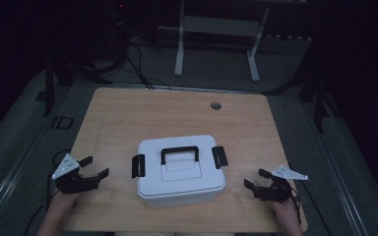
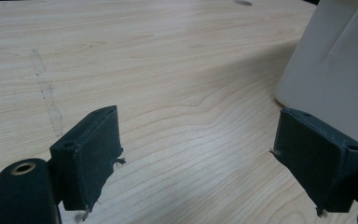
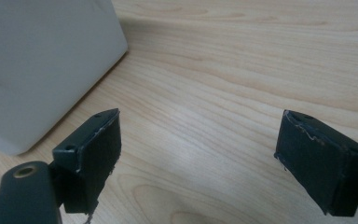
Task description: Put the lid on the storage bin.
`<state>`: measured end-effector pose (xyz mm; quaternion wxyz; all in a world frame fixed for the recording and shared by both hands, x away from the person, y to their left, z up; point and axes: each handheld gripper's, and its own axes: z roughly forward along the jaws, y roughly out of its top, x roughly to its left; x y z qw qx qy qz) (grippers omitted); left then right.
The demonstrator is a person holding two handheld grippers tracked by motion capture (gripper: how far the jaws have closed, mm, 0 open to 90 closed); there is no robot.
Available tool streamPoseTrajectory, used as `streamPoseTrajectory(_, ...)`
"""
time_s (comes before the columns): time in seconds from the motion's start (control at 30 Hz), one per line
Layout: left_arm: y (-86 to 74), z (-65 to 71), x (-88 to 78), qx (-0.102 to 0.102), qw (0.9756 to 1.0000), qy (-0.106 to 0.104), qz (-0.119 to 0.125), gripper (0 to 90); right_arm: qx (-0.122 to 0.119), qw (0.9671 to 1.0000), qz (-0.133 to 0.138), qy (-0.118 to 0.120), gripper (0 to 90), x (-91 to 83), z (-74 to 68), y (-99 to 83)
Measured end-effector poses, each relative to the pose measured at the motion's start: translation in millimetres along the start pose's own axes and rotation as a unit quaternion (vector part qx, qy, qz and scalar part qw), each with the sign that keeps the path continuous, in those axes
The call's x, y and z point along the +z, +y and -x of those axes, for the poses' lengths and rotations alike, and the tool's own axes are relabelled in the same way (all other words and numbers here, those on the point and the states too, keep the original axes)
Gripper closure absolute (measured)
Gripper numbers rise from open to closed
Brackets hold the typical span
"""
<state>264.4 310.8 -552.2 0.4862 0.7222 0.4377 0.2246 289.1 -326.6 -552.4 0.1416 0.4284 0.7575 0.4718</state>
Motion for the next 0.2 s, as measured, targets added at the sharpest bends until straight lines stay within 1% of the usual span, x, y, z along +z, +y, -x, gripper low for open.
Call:
streamPoseTrajectory(0.07,-0.1,1.1,1.4,-0.001,1.0000,-0.003,0.000,14.8,-0.002,1.0000,-0.008,0.000,14.0,1.6,-0.3,-0.6)
streamPoseTrajectory(0.1,-0.1,2.3,2.4,0.004,1.0000,-0.005,-0.003,14.7,-0.004,0.9999,-0.010,-0.001,14.0,2.0,-0.5,-0.7)
streamPoseTrajectory(0.2,-0.7,3.1,3.6,0.008,0.9999,-0.007,-0.008,14.8,-0.002,1.0000,-0.008,0.000,14.0,1.7,-0.2,-0.6)
